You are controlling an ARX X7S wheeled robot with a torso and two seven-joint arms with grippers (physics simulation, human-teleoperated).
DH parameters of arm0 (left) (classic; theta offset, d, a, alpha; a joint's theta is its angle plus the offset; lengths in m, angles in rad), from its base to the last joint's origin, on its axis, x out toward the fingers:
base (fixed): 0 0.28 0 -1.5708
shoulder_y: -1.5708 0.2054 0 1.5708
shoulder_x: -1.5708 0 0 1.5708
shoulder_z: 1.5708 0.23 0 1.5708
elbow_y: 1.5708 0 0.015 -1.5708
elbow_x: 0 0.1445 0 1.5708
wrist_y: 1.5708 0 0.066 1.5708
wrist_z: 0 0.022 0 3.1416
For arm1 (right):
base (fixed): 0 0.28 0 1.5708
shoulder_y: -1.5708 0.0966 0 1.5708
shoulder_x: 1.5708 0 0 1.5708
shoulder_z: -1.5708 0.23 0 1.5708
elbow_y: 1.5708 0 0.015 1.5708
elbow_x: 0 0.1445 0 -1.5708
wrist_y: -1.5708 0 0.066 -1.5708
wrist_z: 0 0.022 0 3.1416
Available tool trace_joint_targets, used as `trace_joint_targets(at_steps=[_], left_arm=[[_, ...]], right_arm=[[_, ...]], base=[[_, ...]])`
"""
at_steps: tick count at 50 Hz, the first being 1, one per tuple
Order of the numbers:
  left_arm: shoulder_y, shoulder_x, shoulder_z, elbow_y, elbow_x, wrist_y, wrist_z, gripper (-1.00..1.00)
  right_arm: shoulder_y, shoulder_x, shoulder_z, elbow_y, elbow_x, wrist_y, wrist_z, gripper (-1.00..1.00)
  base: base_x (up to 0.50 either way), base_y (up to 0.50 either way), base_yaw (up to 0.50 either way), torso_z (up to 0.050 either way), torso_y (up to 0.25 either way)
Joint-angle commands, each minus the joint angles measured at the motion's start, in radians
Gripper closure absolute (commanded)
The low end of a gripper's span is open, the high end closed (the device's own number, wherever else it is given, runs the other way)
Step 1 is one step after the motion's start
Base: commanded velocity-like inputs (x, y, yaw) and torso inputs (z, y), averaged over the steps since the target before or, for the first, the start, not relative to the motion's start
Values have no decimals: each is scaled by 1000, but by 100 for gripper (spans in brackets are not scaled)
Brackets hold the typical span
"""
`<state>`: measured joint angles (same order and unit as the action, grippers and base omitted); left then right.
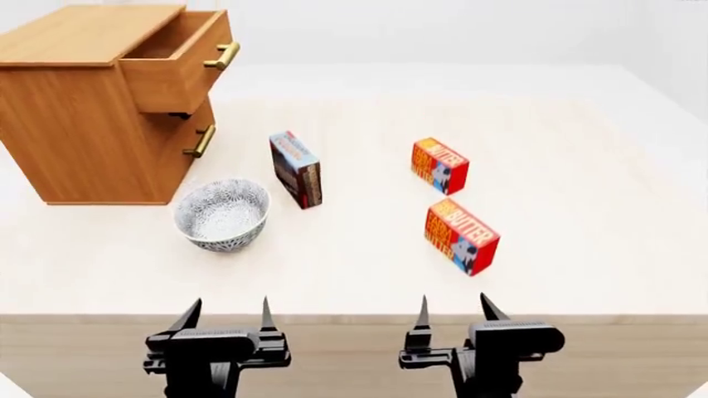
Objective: Put the butter at the front in the top drawer of the cabinet and close it.
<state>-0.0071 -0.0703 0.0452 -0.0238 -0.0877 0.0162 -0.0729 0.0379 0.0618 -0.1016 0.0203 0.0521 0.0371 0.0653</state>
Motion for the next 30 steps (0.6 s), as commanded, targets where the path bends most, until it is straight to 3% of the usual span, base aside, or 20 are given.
trace_joint_targets(at_steps=[1, 30], left_arm=[[-14, -24, 22, 22, -13, -39, -13, -100], [-217, -99, 55, 318, -44, -391, -22, -100]], right_arm=[[12, 19, -31, -16, 9, 34, 13, -100], [199, 59, -72, -163, 35, 248, 37, -100]], base=[[0, 0, 0, 50, 0], [0, 0, 0, 50, 0]])
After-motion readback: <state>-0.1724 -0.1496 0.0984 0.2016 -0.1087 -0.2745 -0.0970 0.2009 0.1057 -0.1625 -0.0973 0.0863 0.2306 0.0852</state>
